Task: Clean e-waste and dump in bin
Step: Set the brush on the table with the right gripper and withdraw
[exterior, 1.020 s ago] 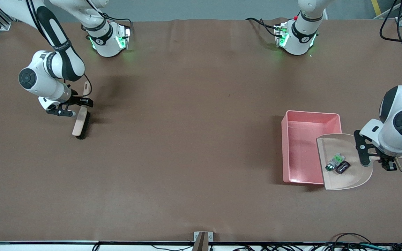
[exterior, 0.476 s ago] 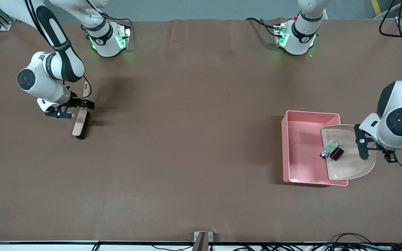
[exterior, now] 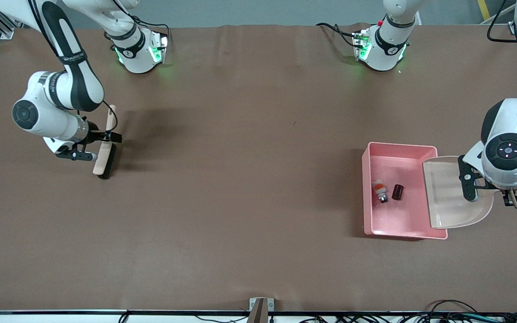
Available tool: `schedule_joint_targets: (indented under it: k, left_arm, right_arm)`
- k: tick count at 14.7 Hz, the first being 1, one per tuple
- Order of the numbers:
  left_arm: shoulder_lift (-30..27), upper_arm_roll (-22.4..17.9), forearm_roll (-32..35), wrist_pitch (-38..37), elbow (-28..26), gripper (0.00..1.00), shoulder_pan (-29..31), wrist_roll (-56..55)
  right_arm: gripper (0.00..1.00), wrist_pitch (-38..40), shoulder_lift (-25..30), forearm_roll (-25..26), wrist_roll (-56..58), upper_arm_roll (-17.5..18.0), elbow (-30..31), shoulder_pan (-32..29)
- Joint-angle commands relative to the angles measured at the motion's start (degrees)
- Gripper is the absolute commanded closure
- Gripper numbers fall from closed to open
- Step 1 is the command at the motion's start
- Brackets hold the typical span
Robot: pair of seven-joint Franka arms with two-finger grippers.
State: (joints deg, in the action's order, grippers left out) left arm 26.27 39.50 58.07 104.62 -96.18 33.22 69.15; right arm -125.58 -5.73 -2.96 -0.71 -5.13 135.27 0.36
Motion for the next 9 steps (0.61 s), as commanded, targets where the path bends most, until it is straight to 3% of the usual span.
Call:
schedule_joint_targets:
  k: [1,4,6,9]
  left_arm:
    - [-1.7,0.5,1.8,-0.7,-0.1,0.98,-0.6,-0.3]
    - [-1.4,4.9,-0.6,-0.8,5.5,0.97,-0.5,-0.5]
    - [-0.9,6.9,-6.6,-0.7,8.4,0.97,-1.3,-1.3]
    - [0.4,7.2,-11.7,-0.7,10.1,0.97,-7.2,-7.7]
  right_arm:
    - [0.00,6.5,1.1,0.9,-0.3,-0.1,-3.2,-1.1]
    - [0.00,16.6,1.8,1.2,-0.2,-0.1,-9.9,-2.6]
    - [0.00,23.9,1.9,1.4,0.1,-0.1,-16.6,-4.0]
    - [0.00,33.3,1.9,1.6,0.1,-0.1,-28.2,-4.7]
